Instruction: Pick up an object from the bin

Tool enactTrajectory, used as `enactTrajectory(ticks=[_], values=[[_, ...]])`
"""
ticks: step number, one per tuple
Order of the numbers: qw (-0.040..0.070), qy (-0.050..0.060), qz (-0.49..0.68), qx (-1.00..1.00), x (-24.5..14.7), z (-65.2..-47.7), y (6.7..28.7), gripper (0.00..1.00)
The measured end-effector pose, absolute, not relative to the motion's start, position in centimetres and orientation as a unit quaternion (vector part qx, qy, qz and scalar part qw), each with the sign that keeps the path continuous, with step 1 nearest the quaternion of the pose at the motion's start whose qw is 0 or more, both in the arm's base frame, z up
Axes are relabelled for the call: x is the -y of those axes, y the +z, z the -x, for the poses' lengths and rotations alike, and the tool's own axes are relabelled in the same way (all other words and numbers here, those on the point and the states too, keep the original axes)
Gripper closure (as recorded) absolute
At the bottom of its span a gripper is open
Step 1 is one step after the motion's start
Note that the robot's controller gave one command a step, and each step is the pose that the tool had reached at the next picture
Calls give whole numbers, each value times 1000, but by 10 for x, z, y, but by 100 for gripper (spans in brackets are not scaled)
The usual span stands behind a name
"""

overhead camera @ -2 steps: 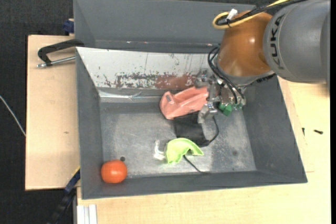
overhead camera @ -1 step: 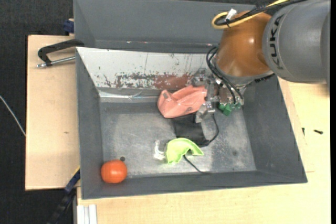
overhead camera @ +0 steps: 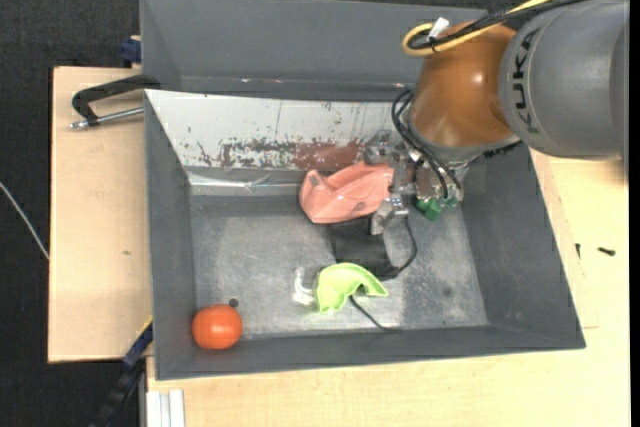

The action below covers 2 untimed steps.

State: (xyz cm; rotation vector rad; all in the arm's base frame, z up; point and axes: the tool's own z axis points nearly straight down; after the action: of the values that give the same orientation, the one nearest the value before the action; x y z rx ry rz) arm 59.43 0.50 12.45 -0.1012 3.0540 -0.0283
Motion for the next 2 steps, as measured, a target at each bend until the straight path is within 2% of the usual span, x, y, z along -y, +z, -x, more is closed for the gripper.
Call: enactTrajectory(ticks=[1, 2], values=[[42, -8, 34, -999, -7, -594, 123, 0], [7, 0, 43, -999, -19, -575, 103, 100]])
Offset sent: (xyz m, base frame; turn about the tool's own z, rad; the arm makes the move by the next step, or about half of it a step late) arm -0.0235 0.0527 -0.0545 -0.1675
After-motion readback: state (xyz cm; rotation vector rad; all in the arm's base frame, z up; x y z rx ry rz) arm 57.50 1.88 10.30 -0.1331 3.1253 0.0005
